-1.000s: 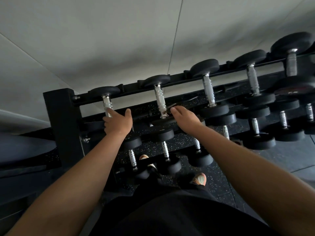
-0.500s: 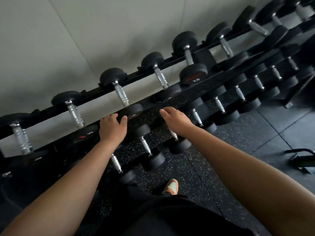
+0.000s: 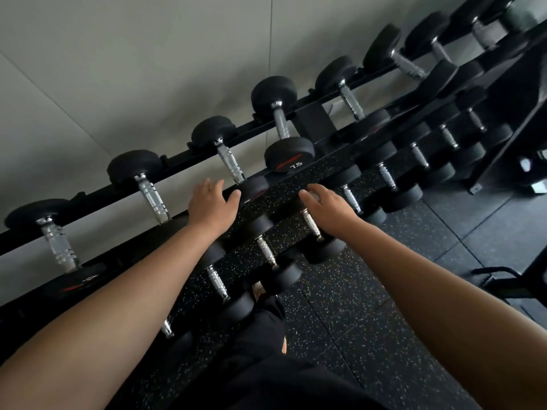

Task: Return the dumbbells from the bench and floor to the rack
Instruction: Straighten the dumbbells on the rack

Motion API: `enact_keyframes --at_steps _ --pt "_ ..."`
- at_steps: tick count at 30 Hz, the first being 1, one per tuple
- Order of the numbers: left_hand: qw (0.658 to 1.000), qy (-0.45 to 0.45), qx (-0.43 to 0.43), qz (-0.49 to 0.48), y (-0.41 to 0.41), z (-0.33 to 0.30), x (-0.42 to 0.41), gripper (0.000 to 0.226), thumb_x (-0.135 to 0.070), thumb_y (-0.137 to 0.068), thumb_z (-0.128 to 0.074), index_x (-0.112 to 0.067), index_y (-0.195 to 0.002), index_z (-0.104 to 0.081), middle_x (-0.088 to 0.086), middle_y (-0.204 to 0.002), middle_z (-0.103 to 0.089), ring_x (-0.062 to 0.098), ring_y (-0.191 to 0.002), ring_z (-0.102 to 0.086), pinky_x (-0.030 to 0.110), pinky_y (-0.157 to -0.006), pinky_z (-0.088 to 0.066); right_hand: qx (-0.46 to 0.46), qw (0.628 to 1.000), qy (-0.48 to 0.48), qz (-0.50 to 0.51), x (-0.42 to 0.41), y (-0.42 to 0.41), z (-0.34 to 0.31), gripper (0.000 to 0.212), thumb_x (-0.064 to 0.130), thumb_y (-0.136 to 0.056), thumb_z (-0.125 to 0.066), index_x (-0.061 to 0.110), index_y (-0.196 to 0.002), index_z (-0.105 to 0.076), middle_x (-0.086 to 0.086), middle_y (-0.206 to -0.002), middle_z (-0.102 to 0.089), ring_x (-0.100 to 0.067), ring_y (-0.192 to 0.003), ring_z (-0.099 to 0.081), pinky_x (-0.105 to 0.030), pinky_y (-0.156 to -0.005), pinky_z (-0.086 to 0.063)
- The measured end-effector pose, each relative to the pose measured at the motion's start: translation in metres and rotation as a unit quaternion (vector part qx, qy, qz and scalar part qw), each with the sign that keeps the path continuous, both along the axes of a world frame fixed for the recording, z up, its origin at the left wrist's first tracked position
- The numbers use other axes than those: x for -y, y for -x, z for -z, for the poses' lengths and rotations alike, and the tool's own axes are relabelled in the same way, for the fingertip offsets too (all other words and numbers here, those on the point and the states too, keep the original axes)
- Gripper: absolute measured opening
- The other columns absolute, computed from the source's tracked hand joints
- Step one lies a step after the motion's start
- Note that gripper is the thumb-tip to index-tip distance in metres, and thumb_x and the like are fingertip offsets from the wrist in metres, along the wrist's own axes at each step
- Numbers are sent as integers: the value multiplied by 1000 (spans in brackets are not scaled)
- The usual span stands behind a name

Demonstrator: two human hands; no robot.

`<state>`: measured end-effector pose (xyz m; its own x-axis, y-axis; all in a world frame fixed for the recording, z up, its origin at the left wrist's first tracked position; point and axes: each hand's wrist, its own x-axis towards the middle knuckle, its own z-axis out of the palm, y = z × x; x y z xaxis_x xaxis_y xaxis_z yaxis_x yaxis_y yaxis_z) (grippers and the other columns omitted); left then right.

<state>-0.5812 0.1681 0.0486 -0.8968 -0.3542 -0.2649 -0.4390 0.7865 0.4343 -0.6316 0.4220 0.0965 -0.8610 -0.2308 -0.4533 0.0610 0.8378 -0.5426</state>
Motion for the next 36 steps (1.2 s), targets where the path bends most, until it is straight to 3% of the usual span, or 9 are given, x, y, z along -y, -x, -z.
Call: enact_keyframes --at_steps 6,10,14,19,23,28,32,36 --pt "999 8 -37 -20 76 21 -4 71 -56 -91 -35 -10 -145 -36 26 -153 -28 43 -140 -27 57 -111 -33 -20 999 -14 -27 16 87 -12 64 58 -101 -38 20 -153 -37 -5 -154 -43 -23 -139 -42 -35 -108 -34" --pt "996 -15 1 -84 109 36 -12 80 -52 -98 -42 -8 -157 -10 22 -165 3 38 -152 0 52 -122 -13 -20 999 -15 -43 34 139 -18 65 54 -102 -38 17 -155 -32 -5 -161 -33 -25 -146 -33 -41 -114 -29" --pt "985 -64 -4 -161 126 44 -22 84 -49 -99 -43 -9 -158 1 16 -166 12 34 -153 6 53 -122 -14 7 997 -32 -70 56 179 -13 71 59 -101 -36 14 -156 -27 -7 -163 -29 -25 -147 -30 -42 -114 -28" --pt "976 -48 4 -212 139 50 -35 79 -50 -101 -36 -12 -158 2 14 -167 8 33 -153 0 57 -119 -20 77 994 -20 -77 80 219 11 68 61 -101 -33 11 -148 -36 -11 -143 -49 -28 -123 -51 -35 -86 -37" --pt "973 -12 16 -229 142 54 -35 76 -50 -100 -34 -16 -159 0 11 -167 2 33 -153 -6 57 -117 -26 169 984 45 -19 97 247 32 78 69 -93 -37 14 -148 -39 -5 -127 -59 -23 -107 -61 -44 -95 -51" --pt "974 9 25 -223 145 57 -39 75 -51 -99 -33 -16 -159 -5 13 -167 0 34 -153 -8 56 -116 -29 237 967 83 48 109 266 54 76 70 -92 -34 17 -147 -36 -9 -119 -62 -27 -102 -65 -52 -95 -52" --pt "976 58 42 -204 144 57 -42 71 -48 -101 -29 -12 -159 -9 9 -167 3 29 -154 1 51 -122 -15 271 949 128 98 116 270 72 53 57 -100 -35 23 -141 -36 -9 -104 -69 -29 -91 -75 -51 -89 -58" --pt "976 84 63 -191 145 56 -41 68 -47 -101 -22 -12 -158 -11 8 -167 5 28 -154 3 52 -123 -11 288 938 164 103 116 274 77 39 51 -103 -38 22 -130 -38 -14 -102 -68 -25 -73 -72 -39 -65 -63"
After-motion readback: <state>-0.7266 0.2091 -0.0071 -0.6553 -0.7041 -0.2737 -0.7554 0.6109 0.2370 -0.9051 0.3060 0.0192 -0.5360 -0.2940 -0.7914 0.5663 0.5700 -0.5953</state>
